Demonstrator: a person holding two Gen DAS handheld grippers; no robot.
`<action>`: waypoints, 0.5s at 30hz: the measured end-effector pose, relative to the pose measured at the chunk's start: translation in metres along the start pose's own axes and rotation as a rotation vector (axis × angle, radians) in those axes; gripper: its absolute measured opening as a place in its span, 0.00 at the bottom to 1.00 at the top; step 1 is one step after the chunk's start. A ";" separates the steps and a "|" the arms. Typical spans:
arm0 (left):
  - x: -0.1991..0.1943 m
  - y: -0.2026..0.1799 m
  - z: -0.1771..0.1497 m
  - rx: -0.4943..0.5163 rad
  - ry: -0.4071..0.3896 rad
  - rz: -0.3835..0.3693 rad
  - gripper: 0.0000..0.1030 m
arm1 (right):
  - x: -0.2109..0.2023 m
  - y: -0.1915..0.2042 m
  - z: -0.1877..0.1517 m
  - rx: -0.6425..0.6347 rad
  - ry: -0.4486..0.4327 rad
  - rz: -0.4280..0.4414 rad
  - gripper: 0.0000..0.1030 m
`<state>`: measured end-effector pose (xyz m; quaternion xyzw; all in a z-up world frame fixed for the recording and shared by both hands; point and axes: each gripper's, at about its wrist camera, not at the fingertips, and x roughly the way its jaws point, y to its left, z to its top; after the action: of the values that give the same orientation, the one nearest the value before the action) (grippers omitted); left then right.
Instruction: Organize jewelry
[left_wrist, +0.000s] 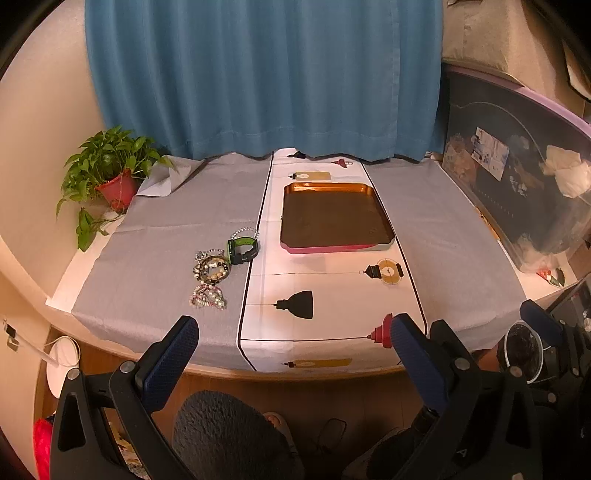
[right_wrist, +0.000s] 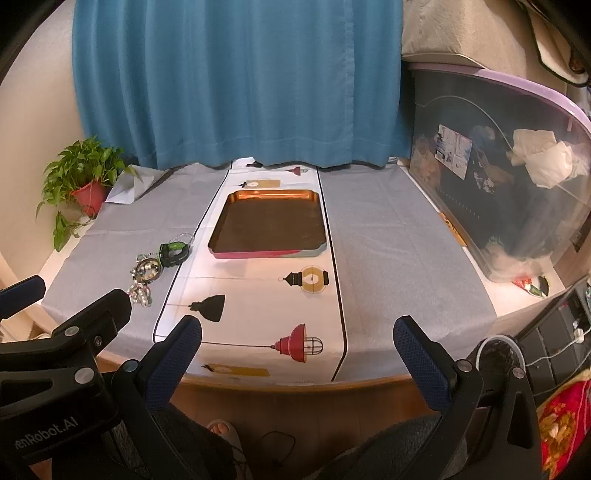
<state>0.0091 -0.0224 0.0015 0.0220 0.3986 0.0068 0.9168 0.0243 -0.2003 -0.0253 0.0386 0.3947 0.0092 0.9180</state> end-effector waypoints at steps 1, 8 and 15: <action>0.000 0.000 -0.001 0.000 0.000 0.000 1.00 | 0.000 0.001 0.001 0.000 0.001 0.001 1.00; 0.001 0.002 -0.002 -0.003 0.008 -0.001 1.00 | 0.000 0.001 0.000 0.000 0.006 0.000 1.00; 0.003 0.003 -0.004 -0.015 0.024 0.008 1.00 | -0.002 0.003 -0.003 -0.006 0.005 -0.005 1.00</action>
<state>0.0078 -0.0193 -0.0032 0.0165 0.4093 0.0137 0.9122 0.0206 -0.1972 -0.0263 0.0346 0.3968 0.0083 0.9172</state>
